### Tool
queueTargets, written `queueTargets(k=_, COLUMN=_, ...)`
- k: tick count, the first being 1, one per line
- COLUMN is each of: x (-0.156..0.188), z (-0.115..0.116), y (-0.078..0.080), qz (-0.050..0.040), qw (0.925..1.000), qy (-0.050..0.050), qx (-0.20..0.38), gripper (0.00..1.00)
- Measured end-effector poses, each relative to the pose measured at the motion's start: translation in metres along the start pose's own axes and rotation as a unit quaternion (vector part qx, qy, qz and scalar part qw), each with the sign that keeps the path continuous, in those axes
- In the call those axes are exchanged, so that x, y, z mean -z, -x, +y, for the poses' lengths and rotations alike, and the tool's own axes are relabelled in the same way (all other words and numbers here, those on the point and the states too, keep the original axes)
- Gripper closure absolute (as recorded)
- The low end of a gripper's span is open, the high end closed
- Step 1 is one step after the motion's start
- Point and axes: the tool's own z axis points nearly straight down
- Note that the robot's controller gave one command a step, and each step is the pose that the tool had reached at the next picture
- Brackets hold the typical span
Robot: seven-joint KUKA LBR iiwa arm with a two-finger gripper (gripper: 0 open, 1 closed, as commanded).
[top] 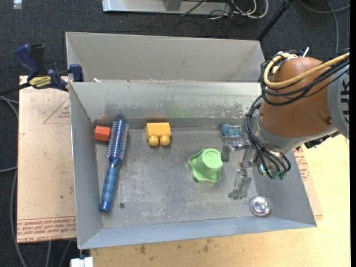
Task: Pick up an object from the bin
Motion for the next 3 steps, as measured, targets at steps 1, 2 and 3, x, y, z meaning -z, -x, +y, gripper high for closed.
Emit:
queueTargets(k=1, x=-0.072, z=0.022, y=0.060, qz=-0.0037, qw=0.9995, qy=0.000, qx=0.030, gripper=0.00)
queueTargets(k=2, x=-0.131, z=-0.009, y=0.088, qz=-0.0080, qw=0.9984, qy=0.000, qx=0.056, gripper=0.00)
queueTargets(k=3, x=-0.149, z=-0.007, y=0.103, qz=-0.0147, qw=0.9682, qy=-0.004, qx=0.250, gripper=0.00)
